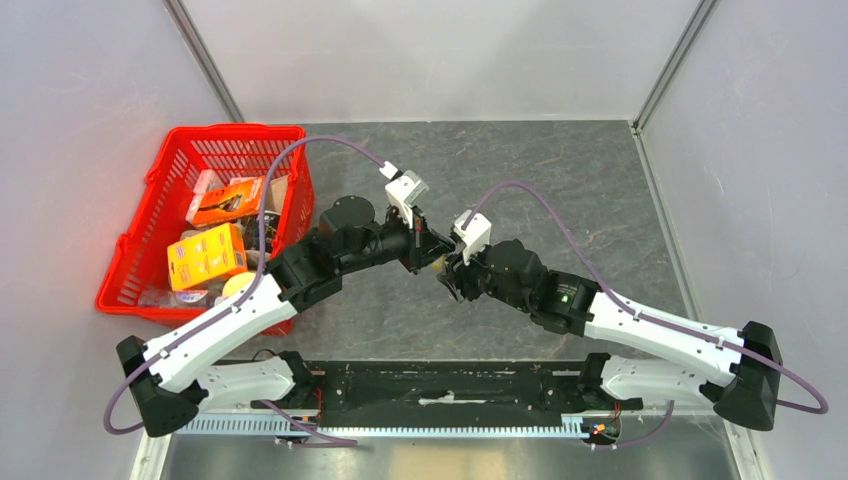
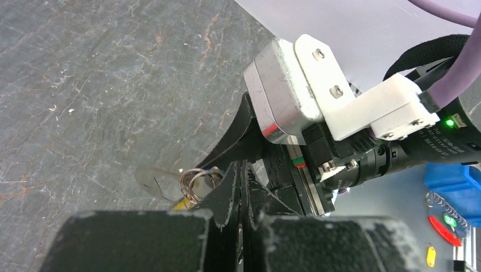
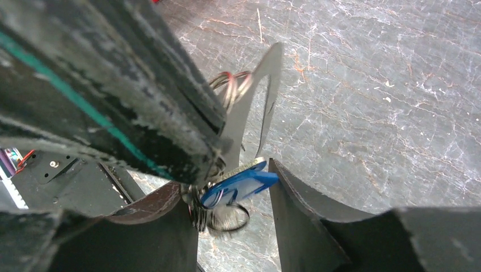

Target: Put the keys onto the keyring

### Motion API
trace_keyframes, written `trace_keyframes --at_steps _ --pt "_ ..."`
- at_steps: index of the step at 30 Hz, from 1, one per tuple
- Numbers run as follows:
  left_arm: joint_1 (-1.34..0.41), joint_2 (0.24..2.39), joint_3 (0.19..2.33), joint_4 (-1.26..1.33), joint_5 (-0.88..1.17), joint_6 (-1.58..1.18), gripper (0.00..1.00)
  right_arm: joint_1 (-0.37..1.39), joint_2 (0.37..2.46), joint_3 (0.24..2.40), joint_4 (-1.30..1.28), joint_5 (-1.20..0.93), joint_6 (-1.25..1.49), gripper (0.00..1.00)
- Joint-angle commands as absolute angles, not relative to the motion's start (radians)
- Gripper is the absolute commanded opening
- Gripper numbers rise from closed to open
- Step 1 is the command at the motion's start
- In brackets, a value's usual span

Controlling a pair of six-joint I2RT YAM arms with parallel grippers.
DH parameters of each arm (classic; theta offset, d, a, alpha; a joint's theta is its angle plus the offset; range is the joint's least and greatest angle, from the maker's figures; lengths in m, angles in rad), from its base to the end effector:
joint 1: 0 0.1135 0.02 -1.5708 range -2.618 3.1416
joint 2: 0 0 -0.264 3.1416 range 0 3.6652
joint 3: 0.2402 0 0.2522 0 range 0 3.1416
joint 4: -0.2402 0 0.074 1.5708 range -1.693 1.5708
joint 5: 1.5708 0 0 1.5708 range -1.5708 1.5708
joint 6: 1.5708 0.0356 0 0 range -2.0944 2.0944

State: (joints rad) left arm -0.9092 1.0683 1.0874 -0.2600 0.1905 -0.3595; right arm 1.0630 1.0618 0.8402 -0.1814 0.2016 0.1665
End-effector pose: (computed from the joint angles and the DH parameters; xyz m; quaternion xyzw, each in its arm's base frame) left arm 0.1436 -0.1954 0.3835 0.2691 0.7380 -0.4243 0.4504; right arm 0.1247 0.2095 0.3060 -0.3097 0.7721 0.2478 0.4965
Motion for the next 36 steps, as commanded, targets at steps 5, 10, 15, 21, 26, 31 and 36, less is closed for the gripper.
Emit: trace_keyframes --at_steps 5,10,15,21,26,31,36 --pt "-0.905 1.042 1.125 -0.21 0.238 -0.416 0.02 1.066 1.054 0.834 -0.144 0.225 0.182 0.39" --pt "-0.906 1.031 1.114 -0.211 0.235 -0.417 0.02 1.065 1.034 0.83 -0.145 0.233 0.174 0.25" --pt "-0.905 1.028 1.118 -0.21 0.237 -0.417 0.02 1.066 1.013 0.824 -0.156 0.233 0.179 0.08" --pt "-0.905 1.02 1.095 -0.198 0.257 -0.408 0.05 1.066 0.991 0.802 -0.146 0.264 0.224 0.02" --pt "-0.905 0.982 1.045 -0.191 0.223 -0.385 0.27 1.066 0.992 0.812 -0.159 0.278 0.24 0.0" --pt "-0.905 0.946 1.02 -0.201 0.183 -0.345 0.84 1.065 1.02 0.836 -0.17 0.308 0.253 0.0" --pt "-0.905 0.895 0.986 -0.217 0.078 -0.323 0.86 1.023 1.097 0.893 -0.187 0.273 0.334 0.0"
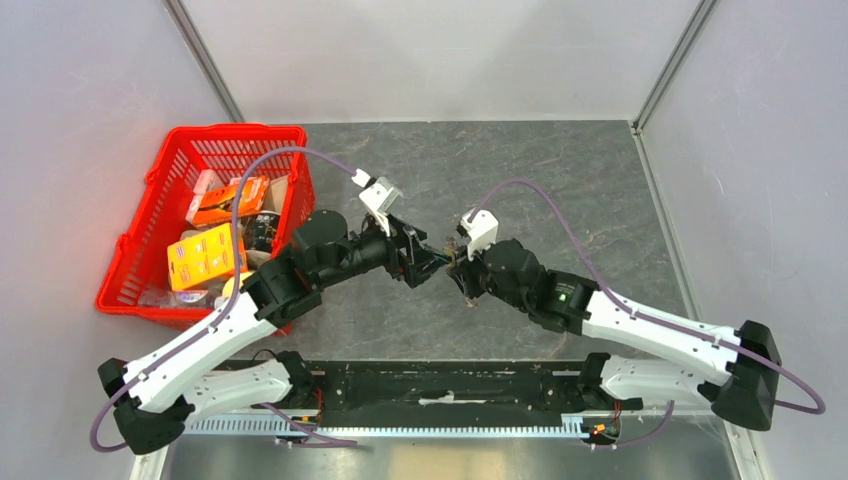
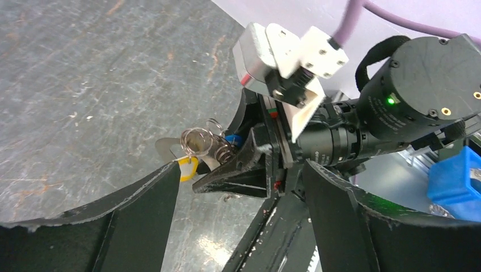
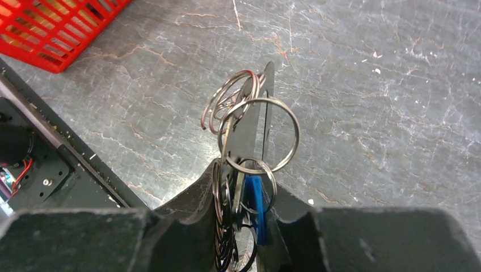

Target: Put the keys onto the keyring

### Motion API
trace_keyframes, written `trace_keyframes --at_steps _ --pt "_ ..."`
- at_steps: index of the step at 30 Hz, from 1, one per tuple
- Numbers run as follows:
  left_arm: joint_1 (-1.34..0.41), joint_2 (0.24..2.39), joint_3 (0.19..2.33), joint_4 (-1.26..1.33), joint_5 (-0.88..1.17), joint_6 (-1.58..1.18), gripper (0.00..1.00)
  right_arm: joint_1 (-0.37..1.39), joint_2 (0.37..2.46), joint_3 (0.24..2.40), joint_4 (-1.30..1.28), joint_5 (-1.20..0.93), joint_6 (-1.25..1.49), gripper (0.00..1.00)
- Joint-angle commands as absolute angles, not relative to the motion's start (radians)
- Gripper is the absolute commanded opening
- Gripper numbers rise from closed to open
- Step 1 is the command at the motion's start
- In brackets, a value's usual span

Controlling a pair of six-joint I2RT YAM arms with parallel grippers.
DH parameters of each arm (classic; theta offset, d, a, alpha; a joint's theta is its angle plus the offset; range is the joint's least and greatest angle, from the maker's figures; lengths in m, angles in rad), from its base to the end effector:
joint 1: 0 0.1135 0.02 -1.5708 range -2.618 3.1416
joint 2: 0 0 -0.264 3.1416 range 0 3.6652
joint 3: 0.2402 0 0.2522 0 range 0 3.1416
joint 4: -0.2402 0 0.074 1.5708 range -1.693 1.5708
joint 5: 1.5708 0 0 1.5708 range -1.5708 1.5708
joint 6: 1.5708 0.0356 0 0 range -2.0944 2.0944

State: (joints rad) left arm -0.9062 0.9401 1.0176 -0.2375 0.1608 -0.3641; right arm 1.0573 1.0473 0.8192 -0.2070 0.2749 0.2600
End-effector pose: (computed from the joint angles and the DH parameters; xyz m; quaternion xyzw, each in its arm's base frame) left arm 0.1260 -0.1701 0.3881 0.2534 0.7172 -0.4326 0.4839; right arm 0.1255 0.2029 0.2996 -0.2562 0.7982 0.2347 0.4920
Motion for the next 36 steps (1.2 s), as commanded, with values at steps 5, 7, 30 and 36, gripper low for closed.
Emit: trace_keyframes --at_steps 5,7,30,36 --pt "-0.905 0.869 0.971 -0.216 0.068 -0.324 0.88 0.953 1.184 0.939 -0.182 0.17 0.432 0.0" --pt "-0.905 0.866 0.967 -0.218 0.078 -0.328 0.88 0.918 1.204 0.94 -0.16 0.096 0.471 0.0" --pt "-0.905 0.854 0.917 -0.166 0.146 -0.367 0.88 0.792 1.603 1.027 -0.092 -0.313 0.679 0.03" --pt "-0.905 0.856 0.919 -0.169 0.146 -0.367 0.88 0.792 1.666 1.015 -0.089 -0.304 0.676 0.04"
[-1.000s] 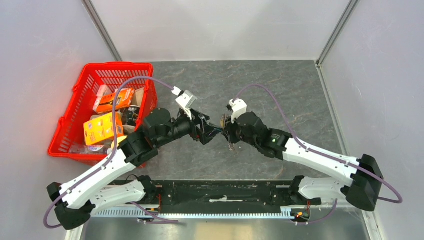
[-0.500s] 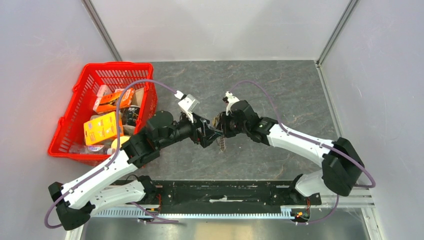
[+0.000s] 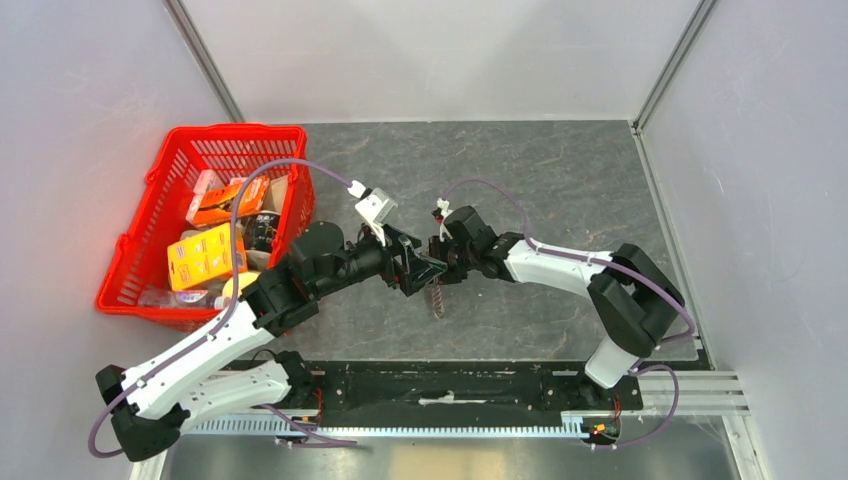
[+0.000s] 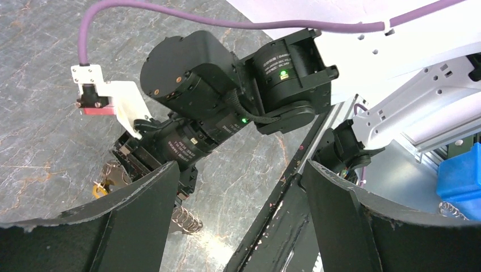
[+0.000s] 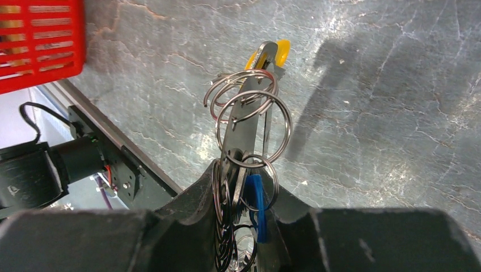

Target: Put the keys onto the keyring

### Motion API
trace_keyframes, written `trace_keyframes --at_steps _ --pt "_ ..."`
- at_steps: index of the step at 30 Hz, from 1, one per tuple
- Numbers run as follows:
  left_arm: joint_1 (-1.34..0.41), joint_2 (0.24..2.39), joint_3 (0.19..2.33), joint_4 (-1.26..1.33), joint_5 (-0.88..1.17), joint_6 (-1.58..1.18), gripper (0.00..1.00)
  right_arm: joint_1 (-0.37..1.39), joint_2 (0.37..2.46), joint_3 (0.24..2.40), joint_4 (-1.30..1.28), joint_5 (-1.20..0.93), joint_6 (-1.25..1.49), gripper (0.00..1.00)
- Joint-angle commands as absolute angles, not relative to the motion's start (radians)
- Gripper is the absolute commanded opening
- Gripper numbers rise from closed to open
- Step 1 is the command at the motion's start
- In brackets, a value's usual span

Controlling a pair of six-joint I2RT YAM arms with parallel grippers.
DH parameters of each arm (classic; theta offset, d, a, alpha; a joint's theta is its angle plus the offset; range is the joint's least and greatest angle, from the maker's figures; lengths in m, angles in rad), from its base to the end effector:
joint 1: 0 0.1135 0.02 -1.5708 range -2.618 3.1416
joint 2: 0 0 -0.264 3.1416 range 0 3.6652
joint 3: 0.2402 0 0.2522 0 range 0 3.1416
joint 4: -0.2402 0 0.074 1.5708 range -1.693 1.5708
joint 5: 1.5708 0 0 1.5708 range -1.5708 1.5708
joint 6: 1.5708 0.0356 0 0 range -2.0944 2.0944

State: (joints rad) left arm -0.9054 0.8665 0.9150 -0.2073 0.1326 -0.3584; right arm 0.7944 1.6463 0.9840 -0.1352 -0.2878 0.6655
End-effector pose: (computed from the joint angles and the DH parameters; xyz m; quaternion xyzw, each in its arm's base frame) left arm 0.1190 -0.1592 0.3692 0.2465 0.7195 -0.4231 0.4926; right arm 0.2349 0.2536 0.1960 -0.1130 0.9112 0.3478 0.1895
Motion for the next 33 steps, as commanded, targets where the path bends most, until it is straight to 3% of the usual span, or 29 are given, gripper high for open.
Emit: trace_keyframes --at_steps 1,11,17,23,33 --pt "-0.905 0.856 0.92 -0.169 0.146 -0.367 0.88 0.79 1.671 1.014 -0.09 -0.302 0.672 0.04" --pt "-0.904 0.87 0.928 -0.17 0.153 -0.369 0.88 0.785 1.707 0.993 -0.124 -0.267 0.644 0.15" --pt "-0.905 0.879 0.927 -0.161 0.16 -0.373 0.88 0.782 1.707 0.974 -0.132 -0.249 0.633 0.34" --pt "-0.905 0.889 0.923 -0.153 0.165 -0.377 0.88 0.782 1.706 0.961 -0.149 -0.225 0.616 0.44" --pt "-0.905 0.899 0.928 -0.148 0.17 -0.382 0.88 0.782 1.686 0.944 -0.158 -0.18 0.604 0.47"
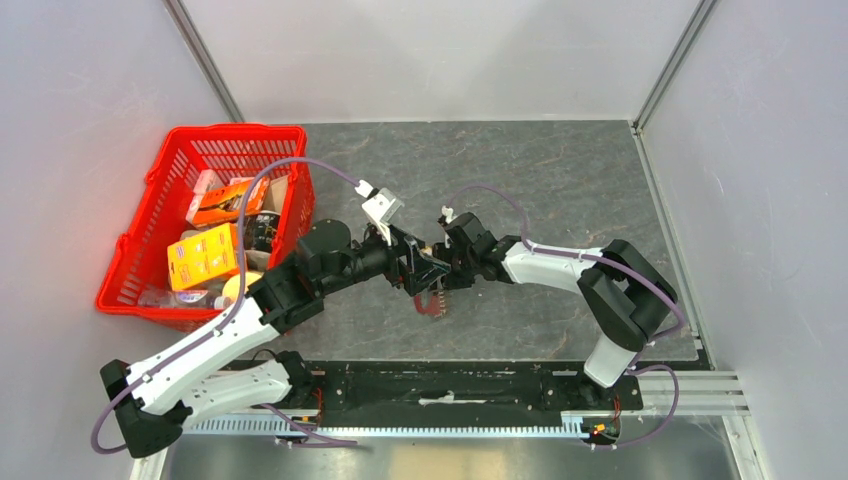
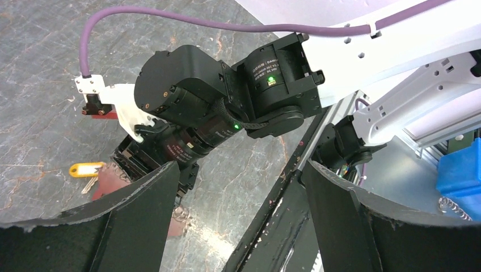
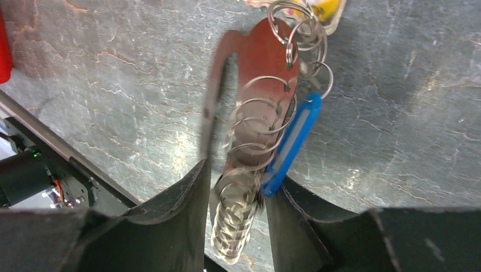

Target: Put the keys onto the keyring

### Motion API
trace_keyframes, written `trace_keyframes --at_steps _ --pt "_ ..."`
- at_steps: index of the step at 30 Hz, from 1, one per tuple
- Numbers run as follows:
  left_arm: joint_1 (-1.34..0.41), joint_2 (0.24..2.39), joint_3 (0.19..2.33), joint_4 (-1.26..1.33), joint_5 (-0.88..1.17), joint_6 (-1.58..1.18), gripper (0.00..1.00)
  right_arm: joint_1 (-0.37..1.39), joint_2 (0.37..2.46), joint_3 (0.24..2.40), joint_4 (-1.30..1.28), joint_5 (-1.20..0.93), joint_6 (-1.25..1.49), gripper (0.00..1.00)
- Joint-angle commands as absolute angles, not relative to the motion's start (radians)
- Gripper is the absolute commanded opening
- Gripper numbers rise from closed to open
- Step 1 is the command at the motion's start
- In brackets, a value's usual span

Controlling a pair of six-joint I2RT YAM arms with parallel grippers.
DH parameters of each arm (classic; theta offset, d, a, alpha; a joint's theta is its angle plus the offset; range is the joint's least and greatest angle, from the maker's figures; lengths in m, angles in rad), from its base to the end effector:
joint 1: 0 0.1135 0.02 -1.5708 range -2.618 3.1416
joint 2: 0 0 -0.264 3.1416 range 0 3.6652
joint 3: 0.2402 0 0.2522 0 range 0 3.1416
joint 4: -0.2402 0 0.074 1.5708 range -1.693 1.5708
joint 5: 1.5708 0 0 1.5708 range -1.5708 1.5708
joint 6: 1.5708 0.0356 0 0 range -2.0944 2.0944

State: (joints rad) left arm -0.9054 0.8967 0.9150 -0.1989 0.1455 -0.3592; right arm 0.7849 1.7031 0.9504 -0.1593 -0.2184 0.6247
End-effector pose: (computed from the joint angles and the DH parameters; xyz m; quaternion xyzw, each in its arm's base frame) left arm 0.1234 -0.1656 0.3646 0.2514 0.7250 -0.4225 0.4823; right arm 0.2359 0.2466 0.1655 -0.1104 0.9348 0.2869 0.1781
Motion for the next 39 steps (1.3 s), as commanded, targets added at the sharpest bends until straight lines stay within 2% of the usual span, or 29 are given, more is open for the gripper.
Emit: trace_keyframes --at_steps 1,16,20,24,28,39 --pt "-0.905 0.899 0.928 -0.149 0.169 -0.381 0.88 0.782 1.685 0.942 -0.163 -0.168 0.601 0.47" --pt "-0.905 0.887 0.922 -0.171 0.156 -0.366 0.88 0.764 1.577 0.899 -0.197 -0.064 0.57 0.51" --pt "-0.904 0.877 0.925 -0.197 0.124 -0.345 0.88 0.755 1.494 0.899 -0.237 -0.009 0.545 0.6" --pt "-0.905 0.88 0.923 -0.207 0.115 -0.334 0.89 0.743 1.393 0.887 -0.274 0.047 0.532 0.82" --pt "-0.905 0.893 0.922 -0.22 0.09 -0.314 0.89 0.731 1.279 0.899 -0.324 0.083 0.507 0.97" --pt "-0.905 0.903 0.926 -0.243 0.041 -0.272 0.9 0.713 1.188 1.08 -0.62 0.255 0.461 0.97"
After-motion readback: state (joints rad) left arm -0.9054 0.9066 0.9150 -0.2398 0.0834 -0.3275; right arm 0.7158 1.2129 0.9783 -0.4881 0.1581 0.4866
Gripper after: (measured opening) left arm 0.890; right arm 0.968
